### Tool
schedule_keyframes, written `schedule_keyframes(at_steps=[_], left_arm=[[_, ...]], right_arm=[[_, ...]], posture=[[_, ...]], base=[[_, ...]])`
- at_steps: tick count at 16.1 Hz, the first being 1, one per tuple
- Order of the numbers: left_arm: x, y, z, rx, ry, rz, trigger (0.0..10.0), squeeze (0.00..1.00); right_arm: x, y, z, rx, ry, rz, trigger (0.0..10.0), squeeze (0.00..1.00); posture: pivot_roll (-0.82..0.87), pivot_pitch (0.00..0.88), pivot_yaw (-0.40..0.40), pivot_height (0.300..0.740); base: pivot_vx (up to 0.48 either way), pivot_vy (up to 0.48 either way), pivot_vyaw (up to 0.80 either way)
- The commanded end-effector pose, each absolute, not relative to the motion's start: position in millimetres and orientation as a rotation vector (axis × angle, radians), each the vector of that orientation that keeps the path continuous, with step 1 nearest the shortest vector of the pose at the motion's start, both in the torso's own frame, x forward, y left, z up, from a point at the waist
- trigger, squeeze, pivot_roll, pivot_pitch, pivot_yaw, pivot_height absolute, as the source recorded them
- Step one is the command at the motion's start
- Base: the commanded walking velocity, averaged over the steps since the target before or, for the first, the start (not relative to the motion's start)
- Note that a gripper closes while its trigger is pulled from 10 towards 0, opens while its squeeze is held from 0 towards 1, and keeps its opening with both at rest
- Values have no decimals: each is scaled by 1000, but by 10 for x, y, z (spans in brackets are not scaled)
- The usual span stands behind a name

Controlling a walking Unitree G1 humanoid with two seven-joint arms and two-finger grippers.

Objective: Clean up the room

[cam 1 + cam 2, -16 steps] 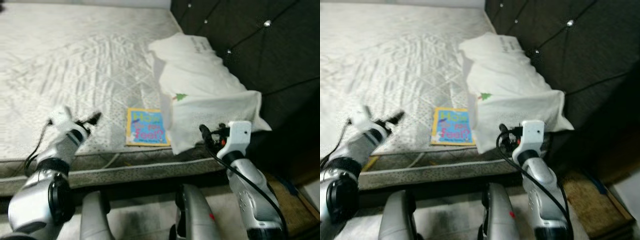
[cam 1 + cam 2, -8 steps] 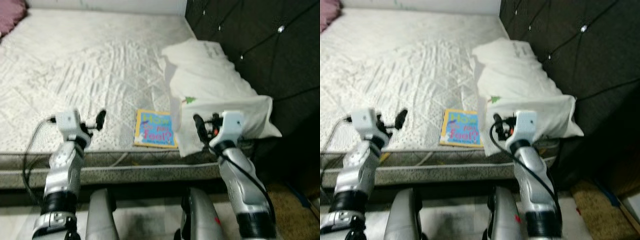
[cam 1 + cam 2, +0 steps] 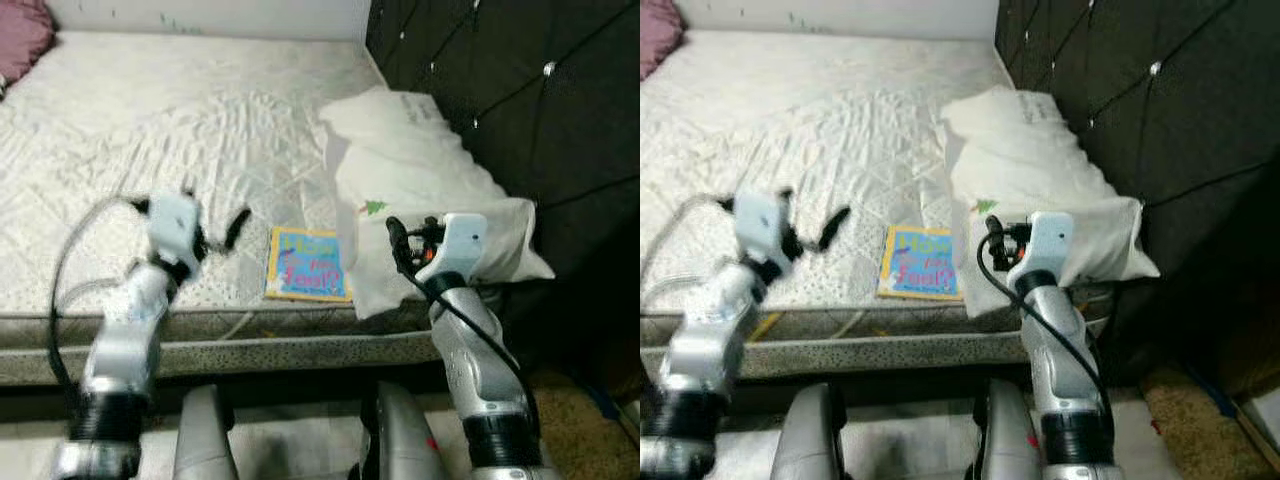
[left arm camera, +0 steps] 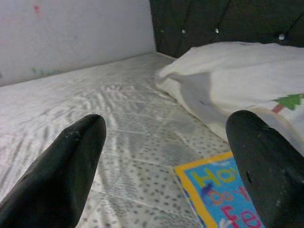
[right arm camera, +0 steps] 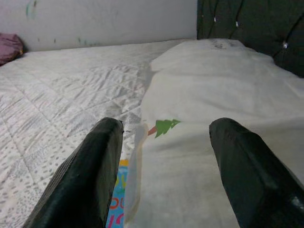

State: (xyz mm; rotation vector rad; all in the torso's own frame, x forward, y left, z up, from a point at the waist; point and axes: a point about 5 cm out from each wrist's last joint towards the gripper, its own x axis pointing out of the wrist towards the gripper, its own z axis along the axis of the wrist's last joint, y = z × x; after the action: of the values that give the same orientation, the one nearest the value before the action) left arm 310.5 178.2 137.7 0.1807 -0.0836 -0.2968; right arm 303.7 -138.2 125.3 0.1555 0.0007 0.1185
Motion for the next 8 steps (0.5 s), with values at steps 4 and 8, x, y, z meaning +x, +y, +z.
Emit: schedule_keyframes(at_steps=[4,8], left_arm=[[2847,1651,1129,29,11,-153,10000,0],[2805,1838,1143,45,7,-86,10000,0]], right_arm=[[2910,-1484,1236,151,-5,76,10000,0],[2917,-1640,1323,117,-30,48,10000,0]], posture=[[-39,0,-49,654],[-52,0,-42,698]], base=[[0,0,0],[0,0,0]])
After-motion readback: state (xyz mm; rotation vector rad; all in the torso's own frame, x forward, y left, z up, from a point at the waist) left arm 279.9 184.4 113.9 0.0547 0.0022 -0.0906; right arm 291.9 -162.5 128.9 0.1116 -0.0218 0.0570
